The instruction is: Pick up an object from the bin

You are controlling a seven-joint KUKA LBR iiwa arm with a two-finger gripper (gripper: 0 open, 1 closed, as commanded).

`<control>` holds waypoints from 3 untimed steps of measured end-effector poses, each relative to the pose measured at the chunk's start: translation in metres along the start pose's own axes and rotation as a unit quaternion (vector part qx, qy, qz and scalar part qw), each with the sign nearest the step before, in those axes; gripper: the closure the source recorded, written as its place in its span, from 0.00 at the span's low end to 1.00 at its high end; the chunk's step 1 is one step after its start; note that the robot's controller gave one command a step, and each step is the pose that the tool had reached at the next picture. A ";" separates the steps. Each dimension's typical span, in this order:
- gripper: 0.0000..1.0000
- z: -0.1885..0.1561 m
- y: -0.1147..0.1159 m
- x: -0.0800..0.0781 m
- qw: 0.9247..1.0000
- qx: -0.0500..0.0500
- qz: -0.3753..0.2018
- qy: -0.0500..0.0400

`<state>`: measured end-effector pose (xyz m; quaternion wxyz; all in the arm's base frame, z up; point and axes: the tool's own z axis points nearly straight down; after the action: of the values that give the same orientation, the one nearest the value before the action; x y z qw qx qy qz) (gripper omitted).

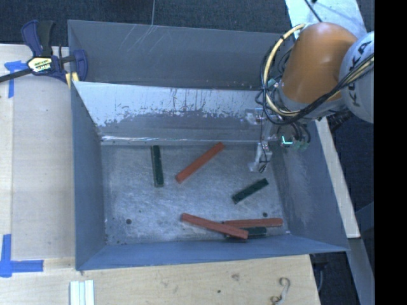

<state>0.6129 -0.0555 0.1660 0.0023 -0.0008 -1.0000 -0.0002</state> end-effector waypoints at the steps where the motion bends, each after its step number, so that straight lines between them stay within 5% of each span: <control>1: 0.00 0.097 -0.024 0.045 0.981 0.000 -0.193 -0.002; 3: 0.00 0.063 0.000 0.065 0.971 0.001 -0.238 -0.002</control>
Offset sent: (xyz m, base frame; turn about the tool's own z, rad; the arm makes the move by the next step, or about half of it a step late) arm -0.0444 -0.0229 -0.0960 -0.3913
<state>0.5474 -0.0552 0.1035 0.0000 0.2370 -0.9715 -0.0002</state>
